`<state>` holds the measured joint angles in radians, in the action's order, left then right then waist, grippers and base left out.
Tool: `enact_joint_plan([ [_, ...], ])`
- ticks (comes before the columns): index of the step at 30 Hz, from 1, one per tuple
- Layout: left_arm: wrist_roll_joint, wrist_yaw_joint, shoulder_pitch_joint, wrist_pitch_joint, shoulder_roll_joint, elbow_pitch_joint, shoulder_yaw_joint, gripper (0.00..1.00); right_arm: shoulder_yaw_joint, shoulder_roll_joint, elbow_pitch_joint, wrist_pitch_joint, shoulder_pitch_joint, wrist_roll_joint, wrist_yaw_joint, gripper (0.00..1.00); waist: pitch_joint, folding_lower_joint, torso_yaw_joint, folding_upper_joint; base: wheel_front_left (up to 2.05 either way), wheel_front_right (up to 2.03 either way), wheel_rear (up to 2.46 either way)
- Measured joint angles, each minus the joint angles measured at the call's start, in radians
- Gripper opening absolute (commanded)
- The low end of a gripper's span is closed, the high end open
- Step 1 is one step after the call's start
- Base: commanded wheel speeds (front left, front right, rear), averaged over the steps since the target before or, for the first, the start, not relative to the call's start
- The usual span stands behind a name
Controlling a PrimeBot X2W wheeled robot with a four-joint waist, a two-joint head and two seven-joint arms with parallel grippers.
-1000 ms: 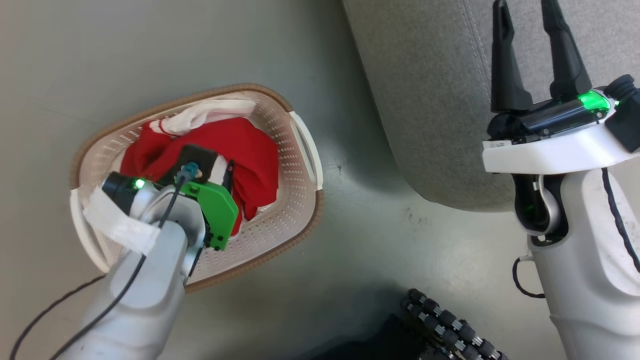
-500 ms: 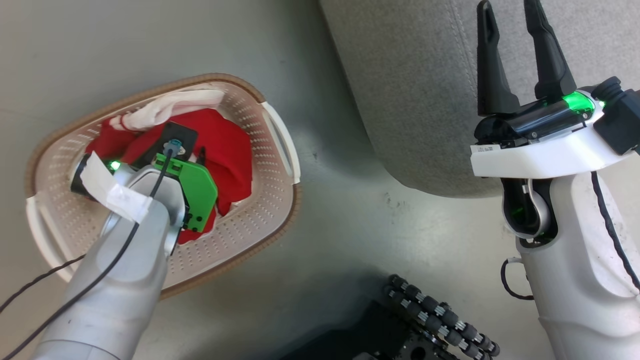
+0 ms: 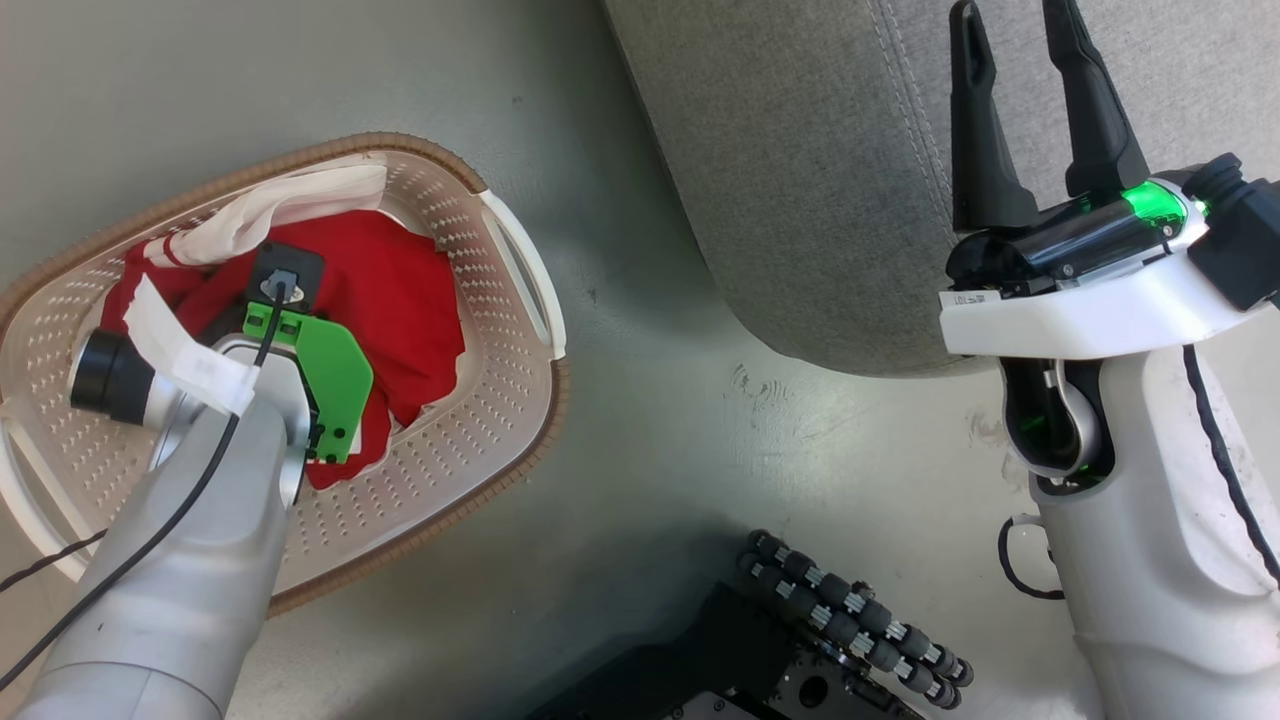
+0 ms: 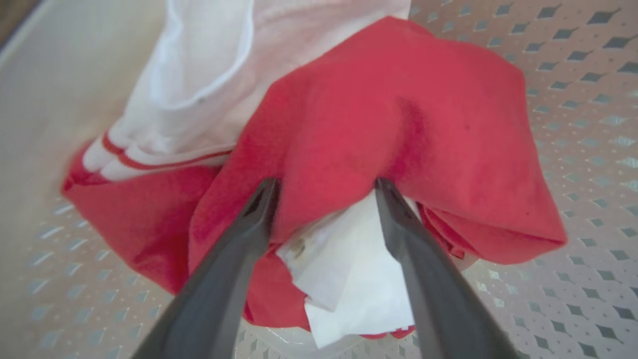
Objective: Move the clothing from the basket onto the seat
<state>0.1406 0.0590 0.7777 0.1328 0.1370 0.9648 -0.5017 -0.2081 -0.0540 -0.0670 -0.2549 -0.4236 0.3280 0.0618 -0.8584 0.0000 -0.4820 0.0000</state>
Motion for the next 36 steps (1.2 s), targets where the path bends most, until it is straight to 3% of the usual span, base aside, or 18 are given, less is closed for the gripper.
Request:
enact_joint_plan([
  [1, 0.000, 0.000, 0.003, 0.000, -0.001, 0.003, 0.000, 1.00, 0.001, 0.001, -0.001, 0.000, 0.000, 0.000, 0.001, 1.00, -0.001, 0.0000, -0.001, 0.0000, 0.00, 0.00, 0.00],
  [2, 0.000, 0.003, 0.007, 0.000, -0.002, 0.008, 0.002, 0.35, 0.002, 0.002, -0.002, 0.000, 0.000, 0.000, 0.001, 1.00, -0.001, 0.0000, -0.001, 0.0000, 0.00, 0.00, 0.00],
  [3, 0.000, 0.004, 0.011, 0.000, -0.005, 0.016, 0.003, 0.00, 0.003, 0.002, -0.002, 0.000, 0.000, 0.000, 0.002, 1.00, -0.002, 0.0000, -0.001, 0.0000, 0.00, 0.00, 0.00],
  [21, 0.000, 0.003, 0.033, -0.056, -0.063, 0.090, -0.028, 0.00, 0.031, 0.009, 0.013, 0.000, 0.000, -0.032, 0.018, 1.00, 0.046, 0.0000, 0.031, 0.0000, 0.00, 0.00, 0.00],
  [36, 0.027, -0.057, 0.028, -0.215, -0.092, 0.027, -0.068, 0.00, 0.069, -0.025, 0.075, 0.000, 0.028, -0.088, 0.026, 1.00, 0.158, 0.0000, 0.140, 0.0000, 0.00, 0.00, 0.00],
])
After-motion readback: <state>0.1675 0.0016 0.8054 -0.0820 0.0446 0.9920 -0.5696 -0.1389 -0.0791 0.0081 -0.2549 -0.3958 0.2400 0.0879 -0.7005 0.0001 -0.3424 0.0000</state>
